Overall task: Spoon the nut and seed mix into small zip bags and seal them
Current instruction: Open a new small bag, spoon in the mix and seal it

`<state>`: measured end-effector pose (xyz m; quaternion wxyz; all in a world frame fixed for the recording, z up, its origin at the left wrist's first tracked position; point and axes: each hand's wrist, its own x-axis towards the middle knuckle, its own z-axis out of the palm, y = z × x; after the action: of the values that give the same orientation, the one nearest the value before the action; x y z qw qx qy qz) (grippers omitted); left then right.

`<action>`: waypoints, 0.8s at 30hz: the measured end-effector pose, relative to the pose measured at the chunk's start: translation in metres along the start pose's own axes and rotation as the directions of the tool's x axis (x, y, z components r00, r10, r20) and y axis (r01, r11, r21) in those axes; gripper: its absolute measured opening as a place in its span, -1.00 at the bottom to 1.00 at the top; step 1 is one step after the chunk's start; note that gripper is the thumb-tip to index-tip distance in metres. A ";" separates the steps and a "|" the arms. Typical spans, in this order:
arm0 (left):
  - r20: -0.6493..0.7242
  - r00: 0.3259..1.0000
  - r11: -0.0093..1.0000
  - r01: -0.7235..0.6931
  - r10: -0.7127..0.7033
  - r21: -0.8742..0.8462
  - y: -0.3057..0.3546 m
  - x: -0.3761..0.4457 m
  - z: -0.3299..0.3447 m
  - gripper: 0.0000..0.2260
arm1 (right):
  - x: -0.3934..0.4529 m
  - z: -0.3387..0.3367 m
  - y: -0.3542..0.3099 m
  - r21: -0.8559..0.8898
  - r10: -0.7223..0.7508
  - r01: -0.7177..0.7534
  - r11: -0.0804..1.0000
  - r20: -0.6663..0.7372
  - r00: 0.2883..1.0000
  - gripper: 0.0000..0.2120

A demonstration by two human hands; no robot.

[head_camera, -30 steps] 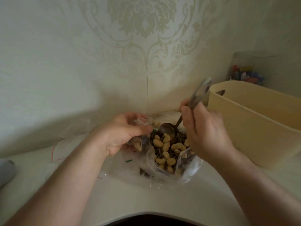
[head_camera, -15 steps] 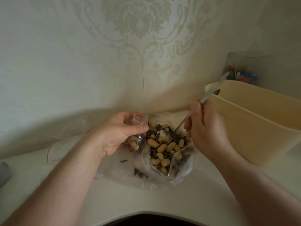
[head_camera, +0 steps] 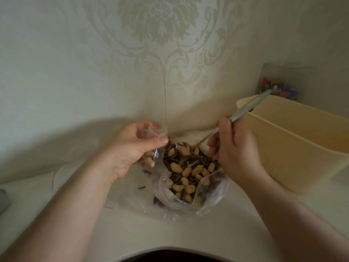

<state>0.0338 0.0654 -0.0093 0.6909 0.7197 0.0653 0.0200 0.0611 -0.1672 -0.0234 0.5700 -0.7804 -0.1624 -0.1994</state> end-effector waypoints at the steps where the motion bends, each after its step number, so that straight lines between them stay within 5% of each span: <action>1: -0.028 0.998 0.996 -0.065 0.064 -0.054 0.000 0.000 0.002 -0.49 | 0.002 -0.003 0.000 -0.003 -0.006 0.006 1.000 -0.021 1.000 -0.81; 8: -0.066 0.971 0.965 -0.238 0.231 -0.111 -0.010 -0.001 0.033 -0.37 | 0.016 -0.026 -0.012 -0.100 -0.134 0.118 0.988 -0.172 0.976 -0.81; 16: -0.115 0.950 0.937 -0.260 0.292 0.233 -0.027 0.010 0.054 -0.51 | 0.024 -0.044 -0.032 -0.068 -0.242 0.233 0.970 -0.333 0.911 -0.84; 24: -0.161 0.944 0.912 -0.220 0.288 0.345 -0.033 0.016 0.057 -0.45 | 0.012 -0.029 -0.035 -0.243 -0.461 0.423 0.873 -0.127 0.878 -0.84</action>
<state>0.0538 0.0116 -0.0457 0.5446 0.8192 0.0449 0.1743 0.0511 -0.1840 0.0194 0.4367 -0.7560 -0.2628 -0.4108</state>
